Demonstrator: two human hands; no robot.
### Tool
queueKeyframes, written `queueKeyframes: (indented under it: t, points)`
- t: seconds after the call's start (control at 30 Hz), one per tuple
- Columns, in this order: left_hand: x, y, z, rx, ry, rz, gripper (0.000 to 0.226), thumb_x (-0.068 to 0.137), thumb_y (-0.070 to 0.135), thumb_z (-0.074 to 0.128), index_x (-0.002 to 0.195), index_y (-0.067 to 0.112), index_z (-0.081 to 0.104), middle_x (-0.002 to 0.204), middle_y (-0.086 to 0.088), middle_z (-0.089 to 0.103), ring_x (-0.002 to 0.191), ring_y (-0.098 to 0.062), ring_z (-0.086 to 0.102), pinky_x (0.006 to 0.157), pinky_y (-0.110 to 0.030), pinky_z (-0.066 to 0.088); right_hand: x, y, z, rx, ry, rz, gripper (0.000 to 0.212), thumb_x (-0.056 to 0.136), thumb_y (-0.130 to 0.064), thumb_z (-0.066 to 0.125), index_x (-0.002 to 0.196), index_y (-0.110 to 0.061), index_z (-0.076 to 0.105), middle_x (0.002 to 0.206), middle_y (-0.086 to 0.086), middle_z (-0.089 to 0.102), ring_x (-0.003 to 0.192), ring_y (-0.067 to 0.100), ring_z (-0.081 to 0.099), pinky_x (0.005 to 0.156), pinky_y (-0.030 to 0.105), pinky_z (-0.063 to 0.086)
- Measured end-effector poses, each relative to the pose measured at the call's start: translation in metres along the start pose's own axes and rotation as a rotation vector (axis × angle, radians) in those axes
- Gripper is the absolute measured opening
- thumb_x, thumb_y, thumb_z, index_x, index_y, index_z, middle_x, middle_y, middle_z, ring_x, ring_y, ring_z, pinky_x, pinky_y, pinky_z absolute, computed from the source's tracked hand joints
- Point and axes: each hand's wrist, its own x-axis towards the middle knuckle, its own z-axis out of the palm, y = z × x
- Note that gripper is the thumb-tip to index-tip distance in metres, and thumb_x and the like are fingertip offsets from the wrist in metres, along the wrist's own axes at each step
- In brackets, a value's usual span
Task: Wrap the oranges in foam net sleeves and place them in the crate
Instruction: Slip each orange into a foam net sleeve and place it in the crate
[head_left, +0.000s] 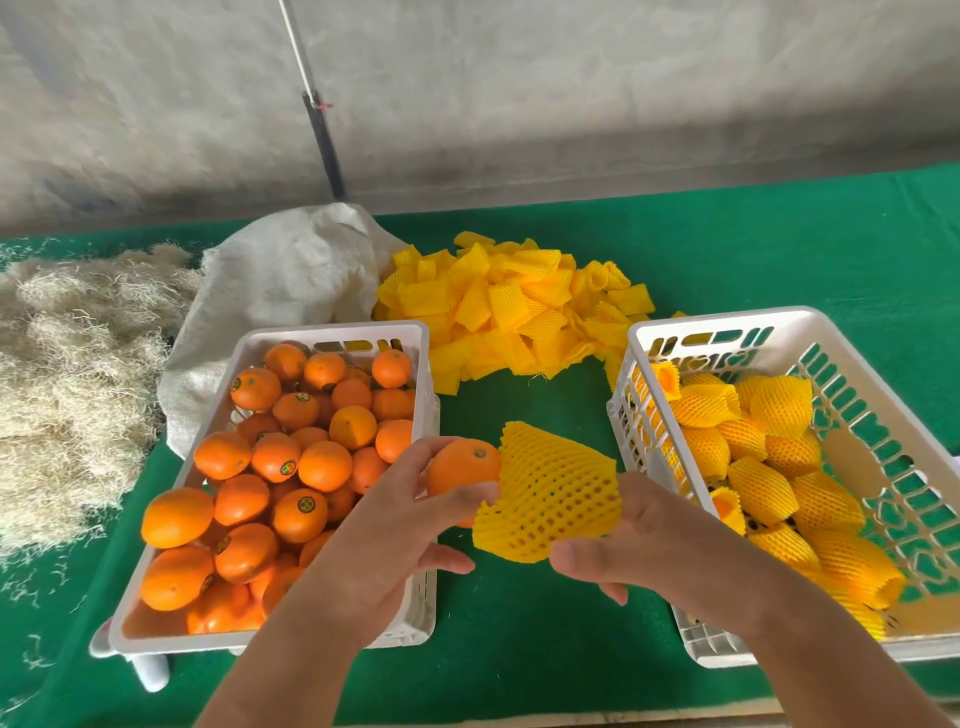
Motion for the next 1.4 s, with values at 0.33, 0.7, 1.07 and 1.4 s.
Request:
queueKeyframes:
  t: [0.33, 0.7, 1.07, 1.4]
  points:
    - [-0.001, 0.0, -0.006, 0.186, -0.021, 0.034, 0.061, 0.063, 0.048, 0.091, 0.12, 0.05, 0.07, 0.123, 0.007, 0.073, 0.104, -0.02, 0.073, 0.074, -0.036, 0.061, 0.0, 0.003, 0.01, -0.102, 0.114, 0.098, 0.033, 0.062, -0.088, 0.073, 0.073, -0.079, 0.043, 0.067, -0.036, 0.061, 0.063, -0.007, 0.067, 0.051, 0.005, 0.041]
    - [0.003, 0.002, -0.006, 0.134, -0.034, 0.099, 0.084, 0.061, 0.045, 0.094, 0.132, 0.021, 0.057, 0.124, -0.003, 0.075, 0.097, -0.024, 0.075, 0.074, -0.032, 0.059, 0.006, 0.007, 0.01, 0.044, 0.188, 0.046, 0.052, 0.079, -0.073, 0.072, 0.123, -0.046, 0.062, 0.117, -0.018, 0.077, 0.096, 0.011, 0.079, 0.087, 0.021, 0.057]
    - [0.011, -0.005, -0.002, 0.231, -0.102, 0.27, 0.065, 0.07, 0.049, 0.092, 0.13, 0.039, 0.068, 0.133, 0.005, 0.071, 0.123, -0.018, 0.068, 0.092, -0.035, 0.063, 0.011, 0.016, 0.007, 0.24, 0.165, 0.094, 0.062, 0.079, -0.065, 0.083, 0.13, -0.037, 0.062, 0.124, -0.001, 0.075, 0.113, 0.021, 0.075, 0.102, 0.046, 0.058]
    - [0.016, -0.005, 0.01, 0.153, 0.058, 0.243, 0.047, 0.099, 0.073, 0.05, 0.117, 0.037, 0.075, 0.12, 0.007, 0.074, 0.111, -0.013, 0.069, 0.083, -0.033, 0.064, 0.03, 0.03, 0.019, 0.684, 0.358, 0.138, 0.096, 0.056, -0.052, 0.102, 0.135, -0.021, 0.058, 0.122, 0.004, 0.075, 0.113, 0.033, 0.074, 0.09, 0.054, 0.062]
